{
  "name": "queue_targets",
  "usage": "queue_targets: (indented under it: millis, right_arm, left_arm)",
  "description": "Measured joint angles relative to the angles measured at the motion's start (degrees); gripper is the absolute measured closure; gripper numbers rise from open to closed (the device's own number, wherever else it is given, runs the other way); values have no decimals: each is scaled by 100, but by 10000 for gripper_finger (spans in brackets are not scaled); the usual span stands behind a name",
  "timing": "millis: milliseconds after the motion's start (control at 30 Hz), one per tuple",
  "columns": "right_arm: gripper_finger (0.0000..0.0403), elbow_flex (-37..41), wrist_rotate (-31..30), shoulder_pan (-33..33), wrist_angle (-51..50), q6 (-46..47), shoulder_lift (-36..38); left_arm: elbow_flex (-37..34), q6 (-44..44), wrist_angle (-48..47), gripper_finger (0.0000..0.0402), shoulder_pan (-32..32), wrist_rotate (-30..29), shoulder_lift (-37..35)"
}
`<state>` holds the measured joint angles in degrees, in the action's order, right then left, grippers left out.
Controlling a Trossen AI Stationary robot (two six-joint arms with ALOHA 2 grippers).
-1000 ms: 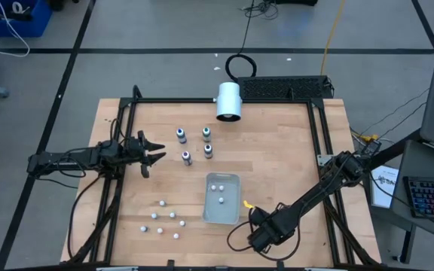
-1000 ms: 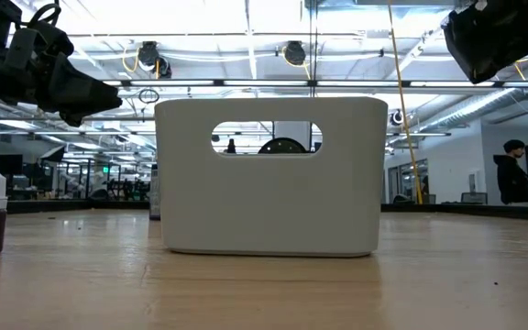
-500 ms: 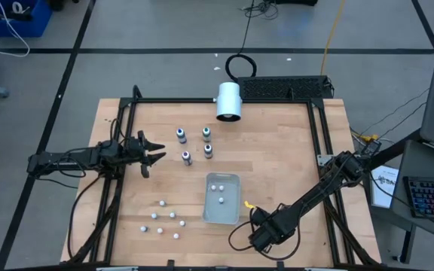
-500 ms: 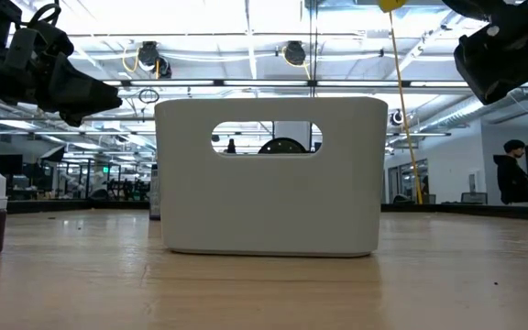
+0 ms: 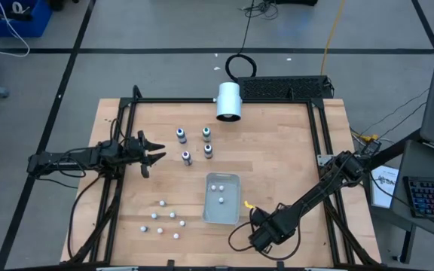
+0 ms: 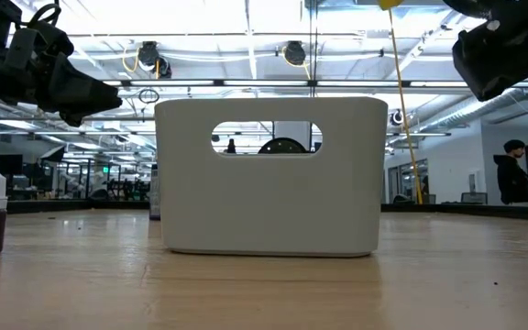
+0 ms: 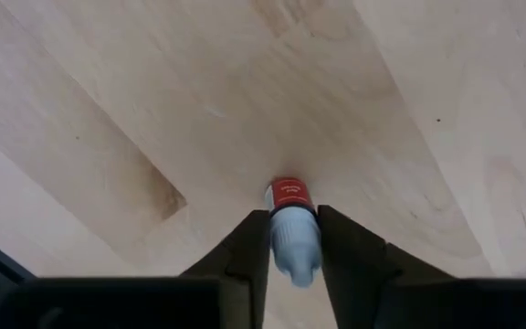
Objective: Pick & Place food coloring
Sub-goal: Put the small red food coloring bottle into the gray bin
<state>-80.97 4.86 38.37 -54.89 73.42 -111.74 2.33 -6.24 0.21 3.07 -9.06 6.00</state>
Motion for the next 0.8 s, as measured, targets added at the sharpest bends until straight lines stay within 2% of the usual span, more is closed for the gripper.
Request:
queue_targets:
  millis: [67,233,433,533,633,800]
  right_arm:
    - [354,-2,-81,0,78,-183,6]
    - [354,-2,-445,-113,193,-670,152]
    - [354,-2,-1058,-483,196,-1463,891]
    - [354,-4,-1479,-793,289,-2008,1376]
    - [354,-103,-1580,-1212,396,-2664,1702]
    - [354,-897,-1542,-1885,301,-3904,1644]
  left_arm:
    - [0,0,0,254,2,0,-2]
    - [0,0,0,254,2,0,-2]
    - [-1,0,0,254,2,0,-2]
    - [-1,0,0,254,0,-1,-1]
    - [-1,0,0,254,2,0,-2]
    - [0,0,0,254,0,0,-2]
